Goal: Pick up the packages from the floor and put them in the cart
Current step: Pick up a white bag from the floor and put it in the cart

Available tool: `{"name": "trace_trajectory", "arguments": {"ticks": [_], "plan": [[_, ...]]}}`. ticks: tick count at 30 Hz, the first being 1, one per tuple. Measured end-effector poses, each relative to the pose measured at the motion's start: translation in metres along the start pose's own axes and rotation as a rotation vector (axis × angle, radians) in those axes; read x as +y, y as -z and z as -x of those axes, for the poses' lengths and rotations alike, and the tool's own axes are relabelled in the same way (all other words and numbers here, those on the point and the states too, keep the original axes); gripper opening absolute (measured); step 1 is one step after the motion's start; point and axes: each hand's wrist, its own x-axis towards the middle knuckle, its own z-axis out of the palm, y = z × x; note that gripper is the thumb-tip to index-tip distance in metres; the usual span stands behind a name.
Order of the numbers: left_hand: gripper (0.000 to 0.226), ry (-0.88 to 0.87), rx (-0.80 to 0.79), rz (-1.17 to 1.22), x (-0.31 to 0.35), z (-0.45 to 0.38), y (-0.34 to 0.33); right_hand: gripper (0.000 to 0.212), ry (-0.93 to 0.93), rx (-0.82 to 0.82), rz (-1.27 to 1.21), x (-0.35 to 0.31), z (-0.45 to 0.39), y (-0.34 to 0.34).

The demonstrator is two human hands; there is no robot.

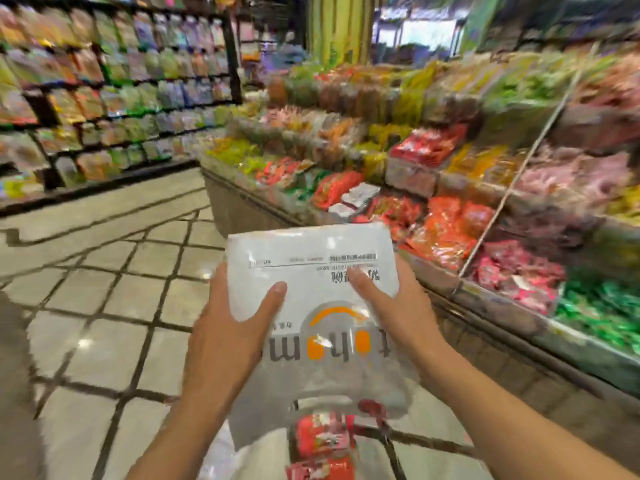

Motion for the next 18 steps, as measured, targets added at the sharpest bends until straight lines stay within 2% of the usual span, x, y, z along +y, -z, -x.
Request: {"name": "trace_trajectory", "arguments": {"ticks": [4, 7, 11, 15, 17, 18], "plan": [[0.067, -0.218, -0.168, 0.073, 0.096, 0.021, -0.033, 0.053, 0.046, 0.246, 0.023, -0.049, 0.043, 0.106], [0.07, -0.328, -0.326, 0.138, 0.158, 0.058, -0.069, 0.036, 0.017, 0.416, 0.07, -0.073, 0.095, 0.187], [0.066, -0.476, -0.542, 0.212, 0.233, 0.132, -0.121, 0.064, -0.05, 0.652, 0.126, -0.087, 0.177, 0.285], [0.072, -0.534, -0.747, 0.27, 0.296, 0.231, -0.167, 0.076, -0.109, 0.862, 0.184, -0.089, 0.274, 0.375], [0.076, -0.565, -0.839, 0.285, 0.319, 0.286, -0.187, 0.071, -0.119, 0.941, 0.202, -0.089, 0.325, 0.415], [0.078, -0.577, -0.877, 0.287, 0.329, 0.314, -0.197, 0.059, -0.128, 0.975, 0.207, -0.089, 0.35, 0.434]]}}
